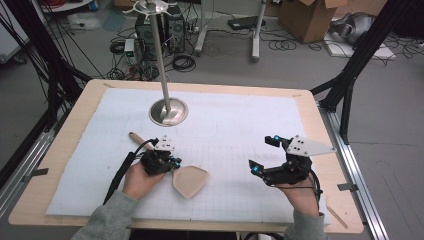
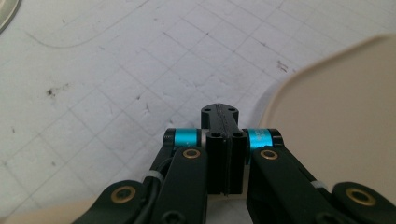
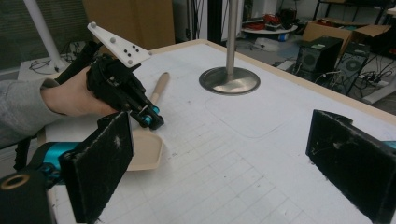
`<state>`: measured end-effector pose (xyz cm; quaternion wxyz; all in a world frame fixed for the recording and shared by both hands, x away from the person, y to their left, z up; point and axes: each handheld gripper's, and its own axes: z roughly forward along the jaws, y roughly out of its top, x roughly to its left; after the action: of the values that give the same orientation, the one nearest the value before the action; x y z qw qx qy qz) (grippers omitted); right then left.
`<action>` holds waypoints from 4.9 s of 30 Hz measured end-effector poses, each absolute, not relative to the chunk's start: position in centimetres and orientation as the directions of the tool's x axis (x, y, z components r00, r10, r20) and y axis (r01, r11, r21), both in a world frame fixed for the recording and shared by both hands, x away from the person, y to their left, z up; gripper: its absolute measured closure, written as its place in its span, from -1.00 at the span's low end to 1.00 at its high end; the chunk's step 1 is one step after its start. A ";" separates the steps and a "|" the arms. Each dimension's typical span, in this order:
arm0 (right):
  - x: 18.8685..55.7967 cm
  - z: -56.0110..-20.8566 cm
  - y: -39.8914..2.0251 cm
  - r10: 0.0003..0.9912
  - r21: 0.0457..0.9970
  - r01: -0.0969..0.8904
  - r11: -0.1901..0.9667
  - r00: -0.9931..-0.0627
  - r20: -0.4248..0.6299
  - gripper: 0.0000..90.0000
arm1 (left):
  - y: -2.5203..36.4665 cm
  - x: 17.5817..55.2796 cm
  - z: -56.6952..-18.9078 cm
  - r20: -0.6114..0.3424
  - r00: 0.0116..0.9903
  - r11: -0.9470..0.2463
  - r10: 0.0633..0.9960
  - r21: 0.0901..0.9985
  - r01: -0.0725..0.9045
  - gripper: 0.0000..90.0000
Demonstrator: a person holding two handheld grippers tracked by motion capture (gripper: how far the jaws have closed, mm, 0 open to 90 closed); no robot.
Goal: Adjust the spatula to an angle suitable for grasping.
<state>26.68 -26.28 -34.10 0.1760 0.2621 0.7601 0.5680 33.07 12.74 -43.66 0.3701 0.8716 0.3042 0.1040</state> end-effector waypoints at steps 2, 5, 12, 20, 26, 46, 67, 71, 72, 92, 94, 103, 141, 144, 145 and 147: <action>26.7 -34.1 -26.2 0.597 0.956 0.197 0.219 -0.802 0.029 -0.85 | 13.3 32.9 -43.6 -0.042 0.797 -0.548 0.603 0.704 0.452 0.99; 26.7 -34.2 -26.0 0.595 0.952 0.208 0.224 -0.803 0.036 -0.85 | 14.2 32.6 -43.7 -0.057 0.786 -0.535 0.615 0.703 0.470 0.99; 26.9 -34.4 -25.7 0.592 0.949 0.212 0.234 -0.805 0.034 -0.85 | 15.7 31.9 -44.1 -0.087 0.789 -0.505 0.608 0.725 0.468 0.99; 27.0 -34.4 -25.6 0.591 0.949 0.206 0.237 -0.807 0.027 -0.85 | 17.2 31.2 -44.5 -0.103 0.810 -0.489 0.578 0.751 0.444 0.99; 27.0 -34.5 -25.5 0.588 0.947 0.211 0.242 -0.808 0.030 -0.85 | 17.9 30.7 -44.7 -0.103 0.832 -0.493 0.545 0.764 0.417 0.99; 27.2 -34.6 -25.3 0.587 0.944 0.218 0.249 -0.809 0.032 -0.85 | 19.4 29.2 -43.7 -0.083 0.838 -0.443 0.539 0.818 0.366 0.98; 27.4 -34.6 -24.8 0.574 0.944 0.213 0.253 -0.818 0.031 -0.85 | 25.9 24.8 -43.4 -0.054 0.746 -0.389 0.663 0.827 0.405 0.98; 27.5 -34.6 -24.7 0.573 0.944 0.209 0.254 -0.819 0.027 -0.85 | 26.3 24.3 -43.7 -0.053 0.742 -0.392 0.668 0.822 0.413 0.98; 27.4 -34.6 -24.6 0.572 0.943 0.214 0.255 -0.820 0.031 -0.85 | 26.4 24.2 -43.7 -0.048 0.743 -0.397 0.668 0.821 0.410 0.98; 27.6 -34.7 -24.4 0.571 0.941 0.218 0.260 -0.821 0.032 -0.85 | 27.1 26.1 -44.5 -0.050 0.679 -0.386 0.732 0.791 0.475 0.99; 27.7 -34.8 -24.4 0.571 0.939 0.221 0.262 -0.820 0.034 -0.85 | 27.3 26.6 -44.6 -0.058 0.664 -0.375 0.745 0.788 0.489 0.99; 27.8 -34.9 -24.4 0.567 0.938 0.225 0.263 -0.823 0.038 -0.85 | 26.7 28.2 -44.4 -0.058 0.642 -0.362 0.765 0.785 0.503 0.99; 27.8 -34.7 -24.8 0.571 0.945 0.215 0.246 -0.820 0.038 -0.85 | 20.1 34.6 -44.4 -0.083 0.649 -0.375 0.756 0.757 0.534 0.99; 27.8 -34.6 -24.9 0.570 0.946 0.213 0.245 -0.821 0.037 -0.85 | 19.4 34.7 -44.3 -0.071 0.660 -0.394 0.748 0.752 0.528 0.99; 27.8 -34.6 -24.9 0.570 0.946 0.213 0.245 -0.821 0.037 -0.85 | 19.4 34.8 -44.2 -0.078 0.661 -0.389 0.746 0.755 0.528 0.99; 27.8 -34.6 -24.8 0.570 0.946 0.214 0.245 -0.821 0.038 -0.85 | 19.3 34.8 -44.2 -0.081 0.659 -0.385 0.748 0.756 0.529 0.99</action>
<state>27.77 -24.84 -34.64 0.1592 0.2537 0.7727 0.5596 34.82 19.31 -44.17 0.3953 0.8205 0.3891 0.1382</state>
